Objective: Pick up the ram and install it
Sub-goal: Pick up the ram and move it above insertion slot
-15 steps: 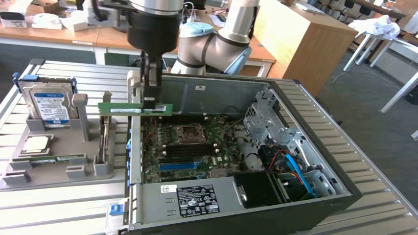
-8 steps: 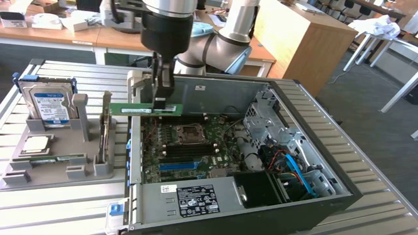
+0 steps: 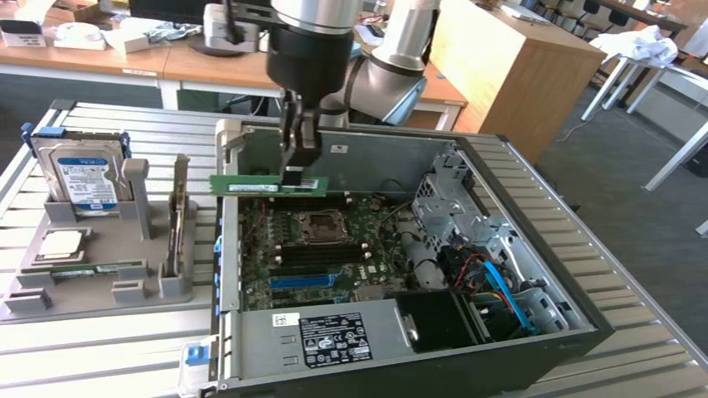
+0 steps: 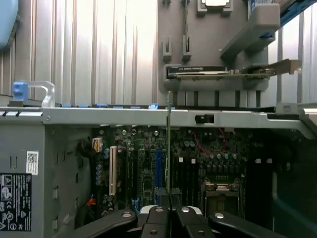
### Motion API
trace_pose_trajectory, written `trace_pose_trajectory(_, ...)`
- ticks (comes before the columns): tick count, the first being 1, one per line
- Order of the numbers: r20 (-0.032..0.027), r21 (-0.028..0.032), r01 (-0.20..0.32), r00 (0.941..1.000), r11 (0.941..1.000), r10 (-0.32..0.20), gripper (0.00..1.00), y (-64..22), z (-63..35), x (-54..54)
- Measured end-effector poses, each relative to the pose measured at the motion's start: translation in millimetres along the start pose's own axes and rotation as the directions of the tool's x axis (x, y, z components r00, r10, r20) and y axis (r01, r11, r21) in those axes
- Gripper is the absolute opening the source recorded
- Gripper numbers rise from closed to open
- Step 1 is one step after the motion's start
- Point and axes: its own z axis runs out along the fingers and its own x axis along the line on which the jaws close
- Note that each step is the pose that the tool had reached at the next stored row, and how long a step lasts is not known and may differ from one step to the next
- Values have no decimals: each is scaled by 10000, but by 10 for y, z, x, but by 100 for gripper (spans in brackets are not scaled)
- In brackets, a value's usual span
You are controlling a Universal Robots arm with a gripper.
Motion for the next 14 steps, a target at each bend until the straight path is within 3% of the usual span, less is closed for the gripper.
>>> trace_pose_trajectory(14,0,-10,1,10000,10000,-1,12,-433,-4,1)
